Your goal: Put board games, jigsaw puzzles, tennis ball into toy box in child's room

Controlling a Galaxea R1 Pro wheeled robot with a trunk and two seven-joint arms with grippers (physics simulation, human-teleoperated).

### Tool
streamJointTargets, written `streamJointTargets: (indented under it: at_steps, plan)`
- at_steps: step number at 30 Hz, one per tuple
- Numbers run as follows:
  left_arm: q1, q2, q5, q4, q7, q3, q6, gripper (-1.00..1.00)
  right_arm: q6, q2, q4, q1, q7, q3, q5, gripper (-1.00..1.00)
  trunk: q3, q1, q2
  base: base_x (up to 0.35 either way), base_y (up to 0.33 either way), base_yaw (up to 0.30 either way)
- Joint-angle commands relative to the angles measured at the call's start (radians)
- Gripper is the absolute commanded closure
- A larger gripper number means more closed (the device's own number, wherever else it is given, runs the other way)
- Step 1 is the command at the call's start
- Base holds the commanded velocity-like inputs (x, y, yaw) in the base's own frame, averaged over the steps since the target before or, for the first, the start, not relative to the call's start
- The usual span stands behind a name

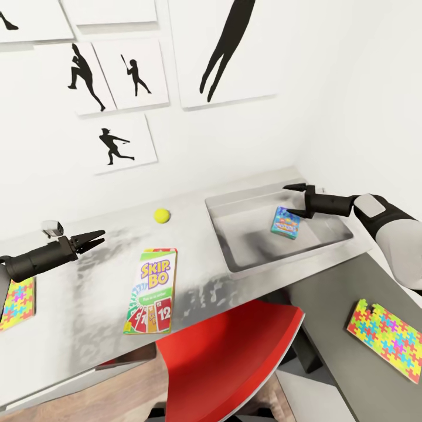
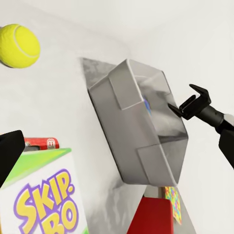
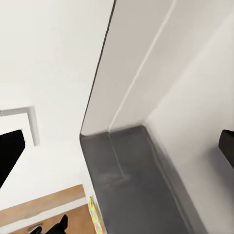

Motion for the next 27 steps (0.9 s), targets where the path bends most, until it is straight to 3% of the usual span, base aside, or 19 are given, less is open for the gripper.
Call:
streamJointTargets:
  at_steps: [1, 27]
  plan:
    - [-0.001, 0.0, -0.002, 0.0, -0.004, 0.0, 0.004, -1.0, 0.003, 0.001, 0.0, -0.001, 0.006, -0.006, 0.011, -1.0, 0.0, 0.001, -0.002, 0.0, 0.0, -0.01]
    - [-0.001, 0.0, -0.004, 0.0, -0.004, -0.001, 0.004, -1.0, 0.003, 0.021, -0.005, 0.001, 0.008, -0.006, 0.011, -1.0, 0.002, 0.001, -0.002, 0.0, 0.0, -0.001]
